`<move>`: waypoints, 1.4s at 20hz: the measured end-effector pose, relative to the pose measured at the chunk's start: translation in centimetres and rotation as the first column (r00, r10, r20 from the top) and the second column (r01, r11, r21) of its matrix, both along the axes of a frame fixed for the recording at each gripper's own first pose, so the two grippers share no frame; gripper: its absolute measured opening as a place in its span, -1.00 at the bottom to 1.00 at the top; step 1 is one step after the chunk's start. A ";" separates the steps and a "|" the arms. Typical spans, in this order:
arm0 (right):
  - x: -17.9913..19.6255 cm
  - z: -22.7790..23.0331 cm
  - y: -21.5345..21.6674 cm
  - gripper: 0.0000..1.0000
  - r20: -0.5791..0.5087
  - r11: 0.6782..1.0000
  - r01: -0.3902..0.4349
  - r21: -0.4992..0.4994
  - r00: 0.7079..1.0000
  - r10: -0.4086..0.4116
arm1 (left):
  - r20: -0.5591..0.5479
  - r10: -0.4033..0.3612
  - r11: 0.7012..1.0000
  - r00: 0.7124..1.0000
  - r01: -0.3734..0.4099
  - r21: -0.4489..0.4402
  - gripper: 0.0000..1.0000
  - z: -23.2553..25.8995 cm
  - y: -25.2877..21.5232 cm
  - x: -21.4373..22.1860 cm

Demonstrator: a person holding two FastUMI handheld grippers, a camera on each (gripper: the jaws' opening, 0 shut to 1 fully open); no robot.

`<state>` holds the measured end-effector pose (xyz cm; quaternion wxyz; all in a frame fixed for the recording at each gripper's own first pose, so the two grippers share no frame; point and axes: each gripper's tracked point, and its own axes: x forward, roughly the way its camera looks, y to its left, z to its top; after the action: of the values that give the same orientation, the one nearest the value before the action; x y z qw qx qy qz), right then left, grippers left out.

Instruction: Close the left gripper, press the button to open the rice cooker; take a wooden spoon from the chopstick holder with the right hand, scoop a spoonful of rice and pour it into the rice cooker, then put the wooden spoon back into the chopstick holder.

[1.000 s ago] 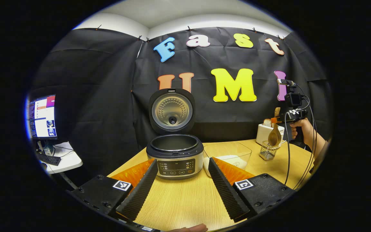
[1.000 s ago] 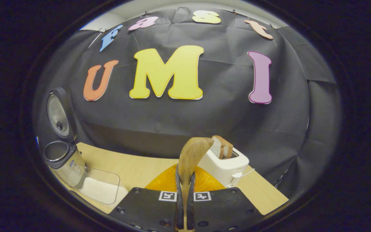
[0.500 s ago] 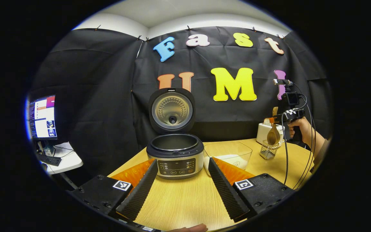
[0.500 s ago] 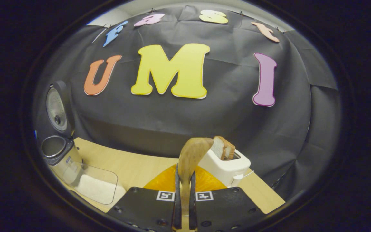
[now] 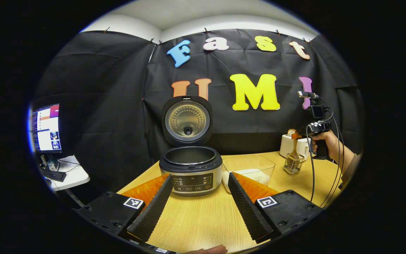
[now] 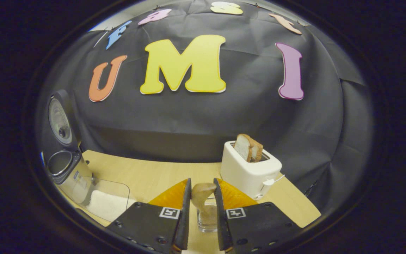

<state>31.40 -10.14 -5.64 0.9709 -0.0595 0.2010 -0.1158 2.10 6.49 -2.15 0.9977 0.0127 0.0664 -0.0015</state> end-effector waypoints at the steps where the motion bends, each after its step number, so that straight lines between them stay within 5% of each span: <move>1: -0.1 0.2 -0.5 -0.36 0.005 1.000 0.014 -0.007 1.000 -0.014 | 0.000 0.001 1.000 1.000 -0.001 0.002 1.00 0.0 0.0 -0.1; 7: 0.6 1.1 -3.1 -0.17 0.031 0.995 0.072 -0.076 0.997 -0.070 | 0.003 -0.001 1.000 1.000 0.001 0.003 1.00 0.1 -0.2 -0.1; 9: 1.1 0.7 -3.7 0.23 0.017 0.991 0.081 -0.102 0.997 -0.080 | 0.004 0.001 1.000 1.000 -0.001 0.010 1.00 0.2 -0.3 -0.2; 10: 1.3 0.5 -3.9 0.60 0.007 0.991 0.081 -0.102 0.997 -0.081 | 0.005 0.001 1.000 1.000 -0.001 0.013 1.00 0.2 -0.4 -0.2; 13: 2.0 0.7 -4.5 0.76 0.014 0.994 0.088 -0.066 0.996 -0.087 | 0.009 0.002 1.000 1.000 -0.002 0.018 1.00 0.3 -0.5 -0.2; 28: -2.4 4.9 -6.6 0.88 0.093 0.994 0.105 -0.028 0.990 -0.102 | 0.044 -0.022 0.999 0.999 0.020 0.046 1.00 1.5 -2.5 -0.9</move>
<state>29.02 -16.77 -0.76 0.9707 -0.0594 0.1571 -0.1719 1.23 4.01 -0.64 0.9983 0.0360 0.0443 -0.0101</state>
